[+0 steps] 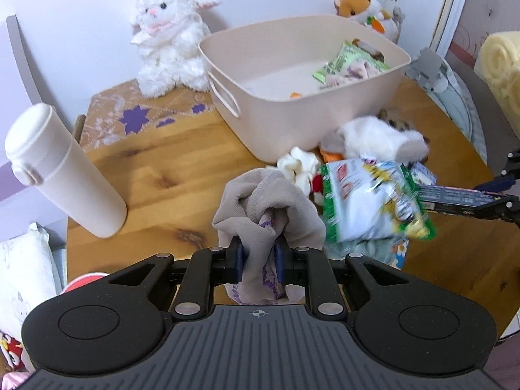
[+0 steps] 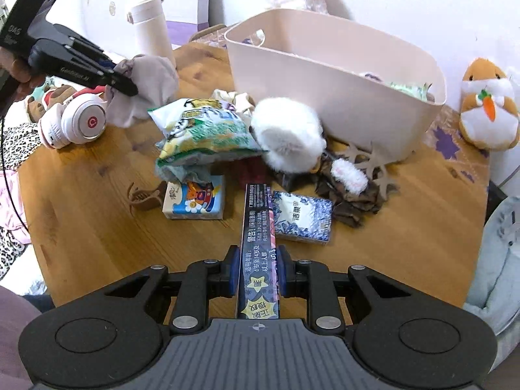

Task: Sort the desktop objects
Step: 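Carry grey cloth and snack stick box into the basket and release both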

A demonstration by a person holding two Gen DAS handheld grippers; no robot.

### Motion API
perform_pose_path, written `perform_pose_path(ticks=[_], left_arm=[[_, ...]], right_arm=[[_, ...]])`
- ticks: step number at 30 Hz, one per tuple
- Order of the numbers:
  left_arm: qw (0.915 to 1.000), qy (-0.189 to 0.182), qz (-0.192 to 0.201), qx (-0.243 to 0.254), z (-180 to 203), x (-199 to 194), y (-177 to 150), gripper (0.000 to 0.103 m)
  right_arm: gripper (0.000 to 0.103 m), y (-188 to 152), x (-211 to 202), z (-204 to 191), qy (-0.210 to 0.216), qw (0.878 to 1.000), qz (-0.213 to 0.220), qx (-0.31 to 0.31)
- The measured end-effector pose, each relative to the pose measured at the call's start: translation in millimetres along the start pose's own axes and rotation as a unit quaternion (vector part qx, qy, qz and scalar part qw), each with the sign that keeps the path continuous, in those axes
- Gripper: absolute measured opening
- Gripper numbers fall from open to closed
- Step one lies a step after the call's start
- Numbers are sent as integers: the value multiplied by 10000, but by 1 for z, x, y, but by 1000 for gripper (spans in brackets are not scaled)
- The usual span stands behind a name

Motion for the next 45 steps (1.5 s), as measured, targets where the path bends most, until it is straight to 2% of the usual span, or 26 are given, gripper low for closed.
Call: perform_pose_path(ticks=[12,24,31,39,45], left_arm=[[9990,-110,417,100,9,-10,39,18],[9969,-140,752,159,24,-1,97,18],[9956,-215,885,228,37,15,132,18],[9954,-253,926,63,50,42,162,18],[9949,-18,1006,23,55,71,175,18]], right_arm=[[21,16,-49,21,-196,9993,286,-163],[21,60,-68,74,-677,9938,849,-229],[21,94,-60,101,-980,9887,1113,-213],[21,129,-33,137,-1173,9837,1316,354],[21,152,1,151,-1233,9824,1252,637]])
Point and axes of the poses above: each gripper's, at about its wrist camera, not at the fingertips, and x roughly the way its jaws point, z to its right, y to its top, the point moved 3 cm from there along x, roughly the way its jaws point, and after that the axes turned 8 degrees about -x, right-handed, at the moved point
